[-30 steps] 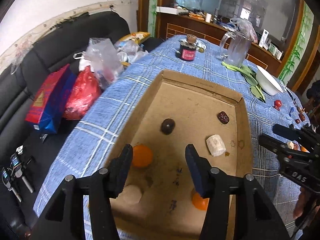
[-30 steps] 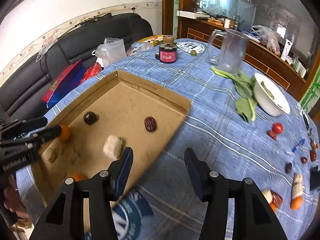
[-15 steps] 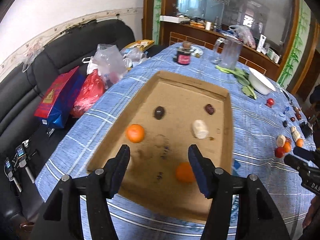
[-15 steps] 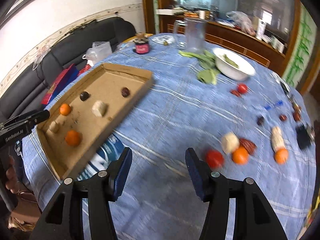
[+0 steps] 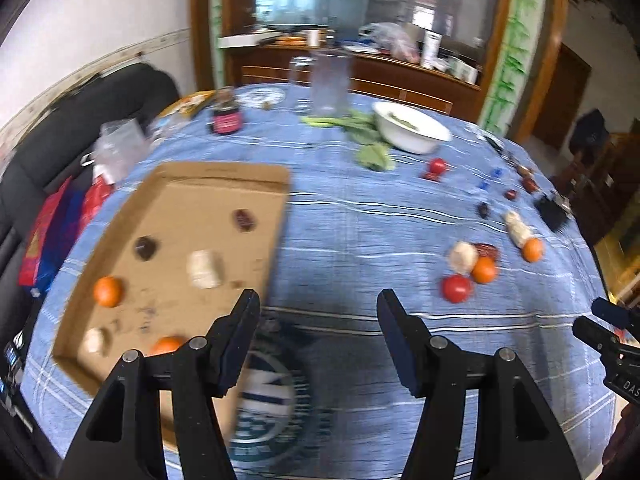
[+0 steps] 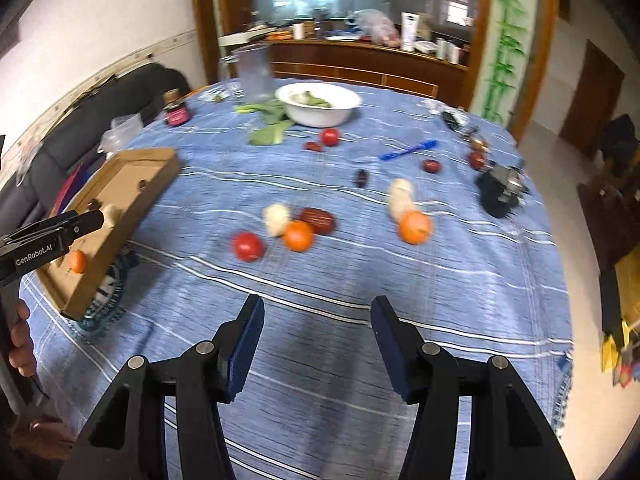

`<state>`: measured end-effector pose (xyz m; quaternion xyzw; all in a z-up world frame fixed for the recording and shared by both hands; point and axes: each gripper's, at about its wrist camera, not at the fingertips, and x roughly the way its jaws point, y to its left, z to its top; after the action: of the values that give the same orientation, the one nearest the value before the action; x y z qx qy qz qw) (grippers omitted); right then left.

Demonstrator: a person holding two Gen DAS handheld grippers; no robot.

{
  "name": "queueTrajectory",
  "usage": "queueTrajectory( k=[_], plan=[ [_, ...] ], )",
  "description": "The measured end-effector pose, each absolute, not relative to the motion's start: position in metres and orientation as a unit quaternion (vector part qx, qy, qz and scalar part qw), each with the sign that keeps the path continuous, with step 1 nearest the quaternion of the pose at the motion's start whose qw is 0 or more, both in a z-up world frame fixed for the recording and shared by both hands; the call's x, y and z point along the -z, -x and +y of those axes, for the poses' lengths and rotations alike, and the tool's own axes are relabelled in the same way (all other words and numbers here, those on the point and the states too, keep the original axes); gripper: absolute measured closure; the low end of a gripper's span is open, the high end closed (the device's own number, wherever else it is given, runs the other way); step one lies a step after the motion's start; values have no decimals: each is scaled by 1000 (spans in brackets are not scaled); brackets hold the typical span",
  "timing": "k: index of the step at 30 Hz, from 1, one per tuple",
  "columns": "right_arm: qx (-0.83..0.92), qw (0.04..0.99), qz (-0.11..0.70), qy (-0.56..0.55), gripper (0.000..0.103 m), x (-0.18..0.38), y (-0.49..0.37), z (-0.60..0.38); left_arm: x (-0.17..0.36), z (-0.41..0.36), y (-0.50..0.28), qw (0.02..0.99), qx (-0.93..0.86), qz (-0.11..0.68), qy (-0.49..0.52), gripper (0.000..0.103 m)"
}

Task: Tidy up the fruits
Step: 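Move both tools back from the tray toward the fruits on the table, then grasp an orange with the right tool while the left tool grasps the red tomato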

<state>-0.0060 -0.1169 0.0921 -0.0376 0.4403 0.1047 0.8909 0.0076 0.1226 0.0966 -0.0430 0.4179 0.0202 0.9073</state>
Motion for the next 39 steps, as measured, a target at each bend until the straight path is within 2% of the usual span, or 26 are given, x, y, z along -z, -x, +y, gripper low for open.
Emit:
queueTrajectory(
  k=[6, 20, 33, 36, 39],
  plan=[
    [-97, 896, 432, 16, 44, -86, 6, -152, -98, 83, -8, 909, -1, 416, 7, 43],
    [-120, 901, 413, 53, 44, -63, -65, -166, -84, 86, 5, 895, -22, 445, -18, 41],
    [-118, 873, 472, 28, 44, -15, -133, -191, -69, 48, -33, 882, 25, 470, -24, 38],
    [-115, 871, 477, 31, 64, -11, -137, -190, -62, 34, -46, 880, 38, 473, -23, 38],
    [-119, 872, 475, 32, 64, -12, -136, -190, -52, 26, -63, 872, 51, 486, -9, 38]
  ],
)
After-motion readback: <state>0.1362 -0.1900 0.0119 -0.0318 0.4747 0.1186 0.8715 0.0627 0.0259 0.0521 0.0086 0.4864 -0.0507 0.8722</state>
